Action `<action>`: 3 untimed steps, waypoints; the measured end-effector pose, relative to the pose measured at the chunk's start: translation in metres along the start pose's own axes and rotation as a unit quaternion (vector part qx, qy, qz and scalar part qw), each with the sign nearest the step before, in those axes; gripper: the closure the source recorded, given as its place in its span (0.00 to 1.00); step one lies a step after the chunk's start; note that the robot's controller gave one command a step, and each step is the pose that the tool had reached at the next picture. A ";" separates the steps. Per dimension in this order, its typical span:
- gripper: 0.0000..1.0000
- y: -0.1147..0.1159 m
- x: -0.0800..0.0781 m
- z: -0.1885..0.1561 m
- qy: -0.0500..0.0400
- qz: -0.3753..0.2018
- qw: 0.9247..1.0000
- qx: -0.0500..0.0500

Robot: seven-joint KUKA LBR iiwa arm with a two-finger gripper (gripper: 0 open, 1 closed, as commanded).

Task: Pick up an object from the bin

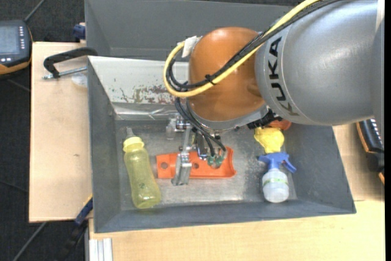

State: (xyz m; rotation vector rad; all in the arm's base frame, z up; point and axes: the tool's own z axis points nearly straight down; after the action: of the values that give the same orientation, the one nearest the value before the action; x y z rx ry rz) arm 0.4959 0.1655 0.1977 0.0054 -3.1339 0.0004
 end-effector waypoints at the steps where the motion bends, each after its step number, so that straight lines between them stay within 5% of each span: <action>1: 0.00 -0.001 -0.002 -0.005 -0.004 0.001 1.000 -0.001; 3: 0.00 -0.024 -0.005 0.037 -0.006 -0.073 0.997 -0.002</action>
Offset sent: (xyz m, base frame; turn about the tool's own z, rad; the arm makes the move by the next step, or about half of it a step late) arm 0.0049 -0.0584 -0.0922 -0.3016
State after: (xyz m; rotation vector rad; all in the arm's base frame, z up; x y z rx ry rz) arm 0.5002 0.1411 0.1606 0.2353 -3.1374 -0.0060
